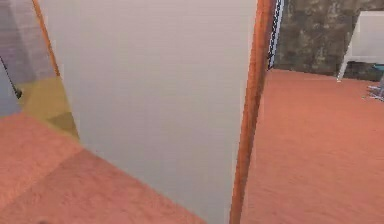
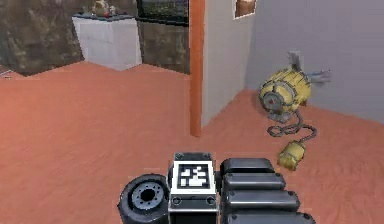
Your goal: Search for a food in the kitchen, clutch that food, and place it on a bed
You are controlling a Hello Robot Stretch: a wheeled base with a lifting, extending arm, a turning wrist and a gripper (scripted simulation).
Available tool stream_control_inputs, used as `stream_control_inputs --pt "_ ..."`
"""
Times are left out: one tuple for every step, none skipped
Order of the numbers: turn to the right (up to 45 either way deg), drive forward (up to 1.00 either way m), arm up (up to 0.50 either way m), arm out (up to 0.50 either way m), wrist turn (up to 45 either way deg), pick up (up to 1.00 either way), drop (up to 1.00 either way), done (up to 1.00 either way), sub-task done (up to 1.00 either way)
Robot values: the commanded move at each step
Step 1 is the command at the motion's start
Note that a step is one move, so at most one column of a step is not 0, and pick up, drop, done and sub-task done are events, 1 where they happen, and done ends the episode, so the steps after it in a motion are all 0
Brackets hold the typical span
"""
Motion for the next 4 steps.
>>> stream_control_inputs --pt "0.0 0.20 0.00 0.00 0.0 0.00 0.00 0.00 0.00" --pt "-42.0 0.00 0.00 0.00 0.0 0.00 0.00 0.00 0.00" --pt "0.0 1.00 0.00 0.00 0.0 0.00 0.00 0.00 0.00" --pt "0.0 1.00 0.00 0.00 0.0 0.00 0.00 0.00 0.00"
